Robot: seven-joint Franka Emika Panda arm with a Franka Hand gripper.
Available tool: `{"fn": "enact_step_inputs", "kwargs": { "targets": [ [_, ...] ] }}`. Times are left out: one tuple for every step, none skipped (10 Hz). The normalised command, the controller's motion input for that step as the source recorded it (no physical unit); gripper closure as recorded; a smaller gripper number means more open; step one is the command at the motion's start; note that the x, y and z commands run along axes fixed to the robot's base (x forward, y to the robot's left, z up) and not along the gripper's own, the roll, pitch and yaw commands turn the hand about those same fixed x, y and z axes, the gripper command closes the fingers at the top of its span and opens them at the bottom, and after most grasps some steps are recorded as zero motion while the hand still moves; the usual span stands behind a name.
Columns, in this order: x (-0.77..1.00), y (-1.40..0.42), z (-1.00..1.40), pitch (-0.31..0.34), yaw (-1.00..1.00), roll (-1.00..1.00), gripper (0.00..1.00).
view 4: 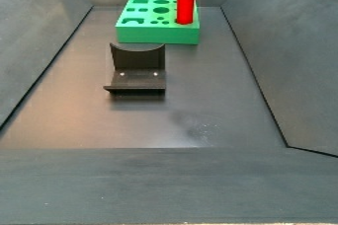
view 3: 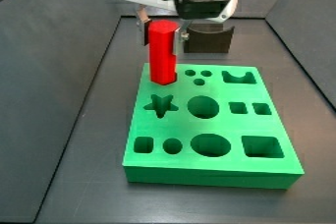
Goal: Pick up the hexagon object. Move up. Place the hexagon object on the fixture. Regrasp the hexagon object. Move to above the board. Insert the hexagon object.
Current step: Insert the hexagon object.
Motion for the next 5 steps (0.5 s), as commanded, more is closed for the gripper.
{"fn": "enact_step_inputs", "kwargs": {
  "targets": [
    [-0.08,0.00,0.00,-0.011,-0.17,0.00,1.00],
    [0.00,0.00,-0.03,0.000,0.00,0.00,1.00],
    [0.00,0.00,-0.26,-0.010,0.00,0.04,1.00],
    [0.00,-0.04,-0.37,-0.036,0.00,0.05,1.00],
    [0.00,0.00,-0.27,-0.050,0.00,0.00,1.00]
  ]
}}
